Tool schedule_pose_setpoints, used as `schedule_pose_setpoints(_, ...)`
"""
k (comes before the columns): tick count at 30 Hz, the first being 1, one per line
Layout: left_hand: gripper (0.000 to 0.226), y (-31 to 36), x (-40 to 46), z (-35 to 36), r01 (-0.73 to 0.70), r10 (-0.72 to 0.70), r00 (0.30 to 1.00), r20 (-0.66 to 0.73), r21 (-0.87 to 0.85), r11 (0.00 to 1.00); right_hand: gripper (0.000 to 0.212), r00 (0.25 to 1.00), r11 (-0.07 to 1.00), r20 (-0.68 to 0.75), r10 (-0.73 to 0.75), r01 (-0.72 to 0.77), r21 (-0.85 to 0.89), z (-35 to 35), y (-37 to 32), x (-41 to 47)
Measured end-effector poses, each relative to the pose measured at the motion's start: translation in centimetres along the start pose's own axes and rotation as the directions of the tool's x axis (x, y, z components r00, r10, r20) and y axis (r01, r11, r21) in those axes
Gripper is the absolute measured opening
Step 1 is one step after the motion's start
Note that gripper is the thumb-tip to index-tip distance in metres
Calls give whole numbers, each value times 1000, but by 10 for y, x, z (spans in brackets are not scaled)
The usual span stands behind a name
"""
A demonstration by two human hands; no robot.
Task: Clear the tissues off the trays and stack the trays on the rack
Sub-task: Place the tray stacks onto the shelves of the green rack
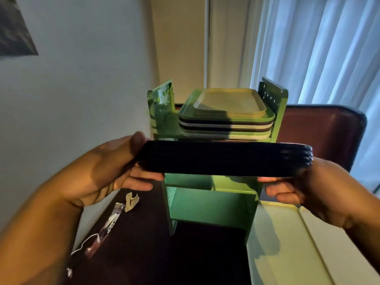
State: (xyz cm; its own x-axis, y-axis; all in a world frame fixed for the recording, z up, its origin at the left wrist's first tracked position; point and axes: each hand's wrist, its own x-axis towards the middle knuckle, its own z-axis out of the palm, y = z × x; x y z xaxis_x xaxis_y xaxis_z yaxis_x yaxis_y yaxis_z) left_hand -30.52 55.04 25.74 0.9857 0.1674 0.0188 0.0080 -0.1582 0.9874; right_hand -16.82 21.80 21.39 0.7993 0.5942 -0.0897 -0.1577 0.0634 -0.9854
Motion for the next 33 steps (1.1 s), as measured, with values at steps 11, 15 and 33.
schedule_pose_setpoints(11, 44, -94, 11, 11, -160, 154, 985, -78, -66, 985, 54, 980, 960, -194, 34, 21, 278, 3, 90, 5)
schedule_pose_setpoints(15, 46, -130, 13, 21, -116, 118, 974, -195, 22, 993, 49, 991, 880, -116, 71, -7, 475, -4, 120, 12)
schedule_pose_setpoints(33, 73, -182, 33, 50, -60, 259, 942, -214, 651, 756, 69, 905, 901, -127, 406, -373, 220, -13, 156, 24)
